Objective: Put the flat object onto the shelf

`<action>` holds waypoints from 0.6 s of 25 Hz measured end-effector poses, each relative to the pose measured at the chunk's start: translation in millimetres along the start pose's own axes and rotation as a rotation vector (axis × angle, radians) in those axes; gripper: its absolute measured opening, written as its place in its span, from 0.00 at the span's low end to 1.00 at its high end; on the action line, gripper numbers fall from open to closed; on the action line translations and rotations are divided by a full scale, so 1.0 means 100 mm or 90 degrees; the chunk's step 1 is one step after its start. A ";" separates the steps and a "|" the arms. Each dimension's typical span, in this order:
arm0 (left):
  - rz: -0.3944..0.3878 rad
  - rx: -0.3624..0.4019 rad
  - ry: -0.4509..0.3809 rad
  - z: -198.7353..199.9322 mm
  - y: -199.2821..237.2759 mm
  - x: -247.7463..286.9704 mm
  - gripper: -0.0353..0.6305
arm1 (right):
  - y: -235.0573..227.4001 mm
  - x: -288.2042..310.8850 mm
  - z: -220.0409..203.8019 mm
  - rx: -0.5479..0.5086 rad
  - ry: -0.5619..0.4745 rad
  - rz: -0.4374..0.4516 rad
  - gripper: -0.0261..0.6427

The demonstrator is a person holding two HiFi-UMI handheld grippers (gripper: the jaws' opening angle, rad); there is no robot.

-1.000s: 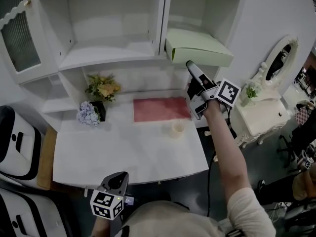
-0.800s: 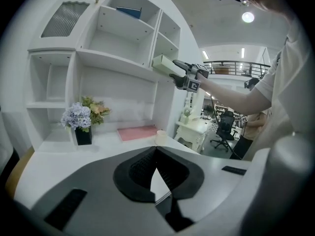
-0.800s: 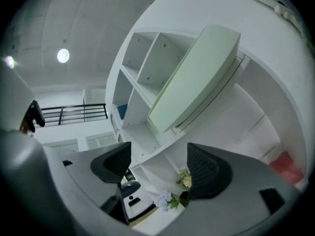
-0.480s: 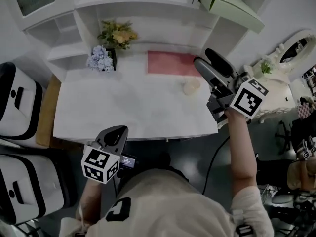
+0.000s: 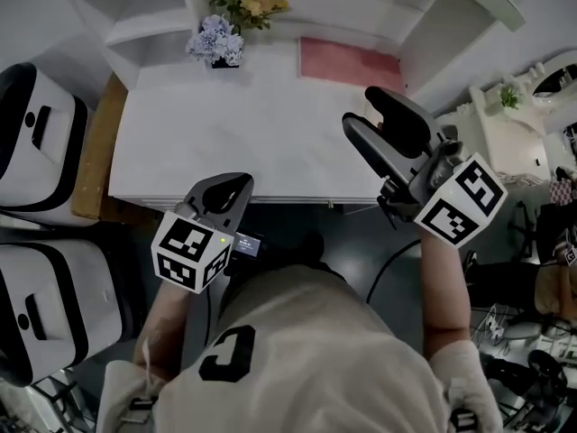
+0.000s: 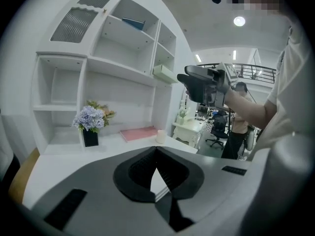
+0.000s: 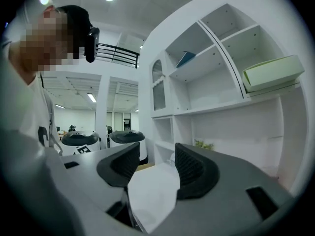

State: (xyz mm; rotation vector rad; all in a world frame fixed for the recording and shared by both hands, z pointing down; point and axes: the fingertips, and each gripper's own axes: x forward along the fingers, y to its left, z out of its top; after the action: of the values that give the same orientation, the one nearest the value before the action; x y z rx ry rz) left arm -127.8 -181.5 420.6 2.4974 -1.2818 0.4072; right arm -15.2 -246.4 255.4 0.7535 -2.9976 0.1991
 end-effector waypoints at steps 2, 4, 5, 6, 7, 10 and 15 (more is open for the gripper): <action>-0.017 0.006 -0.004 0.01 -0.02 0.01 0.07 | 0.13 0.01 -0.05 -0.013 0.006 -0.003 0.38; -0.043 0.018 -0.012 0.05 -0.05 0.07 0.07 | 0.18 0.01 -0.10 -0.026 0.009 -0.022 0.35; -0.060 0.024 -0.018 0.08 -0.07 0.11 0.07 | 0.18 0.00 -0.12 -0.031 0.008 -0.035 0.33; -0.079 0.028 -0.024 0.09 -0.08 0.15 0.07 | 0.19 0.00 -0.14 -0.034 0.005 -0.050 0.29; -0.099 0.027 -0.027 0.08 -0.10 0.18 0.07 | 0.20 -0.02 -0.18 -0.033 0.002 -0.065 0.27; -0.166 0.000 -0.013 0.00 -0.31 0.17 0.07 | 0.31 -0.17 -0.31 0.005 -0.002 -0.109 0.17; -0.284 0.011 -0.009 0.10 -0.80 0.37 0.07 | 0.35 -0.57 -0.39 -0.012 0.023 -0.194 0.09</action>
State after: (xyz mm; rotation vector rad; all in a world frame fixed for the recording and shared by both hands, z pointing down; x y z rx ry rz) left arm -40.0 -168.2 414.4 2.7005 -0.6896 0.2915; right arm 18.6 -183.8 285.6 1.1738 -2.7989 0.1695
